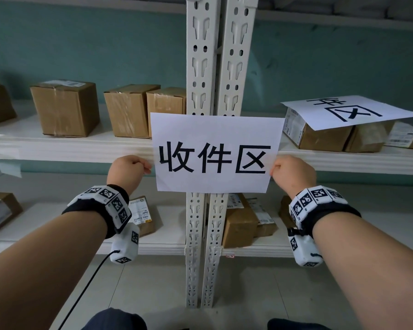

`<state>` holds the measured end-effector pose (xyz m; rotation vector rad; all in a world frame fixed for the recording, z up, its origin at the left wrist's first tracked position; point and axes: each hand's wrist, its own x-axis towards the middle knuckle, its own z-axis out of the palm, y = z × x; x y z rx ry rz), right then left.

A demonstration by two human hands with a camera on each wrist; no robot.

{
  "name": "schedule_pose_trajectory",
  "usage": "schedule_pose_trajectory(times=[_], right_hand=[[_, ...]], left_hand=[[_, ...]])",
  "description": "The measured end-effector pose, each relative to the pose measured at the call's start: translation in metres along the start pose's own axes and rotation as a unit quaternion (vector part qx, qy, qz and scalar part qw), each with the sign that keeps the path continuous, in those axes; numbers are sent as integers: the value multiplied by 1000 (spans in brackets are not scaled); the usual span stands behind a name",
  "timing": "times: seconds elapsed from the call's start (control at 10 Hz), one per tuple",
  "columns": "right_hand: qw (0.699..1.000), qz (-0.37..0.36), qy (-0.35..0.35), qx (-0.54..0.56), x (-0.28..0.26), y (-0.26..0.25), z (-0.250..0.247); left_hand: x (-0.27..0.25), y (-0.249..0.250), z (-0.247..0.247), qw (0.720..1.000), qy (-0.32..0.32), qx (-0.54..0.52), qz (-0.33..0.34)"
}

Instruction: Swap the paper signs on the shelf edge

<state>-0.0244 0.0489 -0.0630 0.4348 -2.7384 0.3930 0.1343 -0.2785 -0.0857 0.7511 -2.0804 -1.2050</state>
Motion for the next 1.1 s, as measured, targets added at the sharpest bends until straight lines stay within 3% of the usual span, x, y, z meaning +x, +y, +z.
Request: schedule_pose_trajectory(times=[0.2,0.4,1.1], right_hand=[[994,101,-49,14,-8,22,-2],[989,119,-53,65,-17,32,-9],[988,62,25,142,-69,5,-64]], left_hand=[[-2,-9,-16,999,6,17,-33],[-18,-9,-22,998,-26,62,-20],[-86,41,-57,995,-8,54,88]])
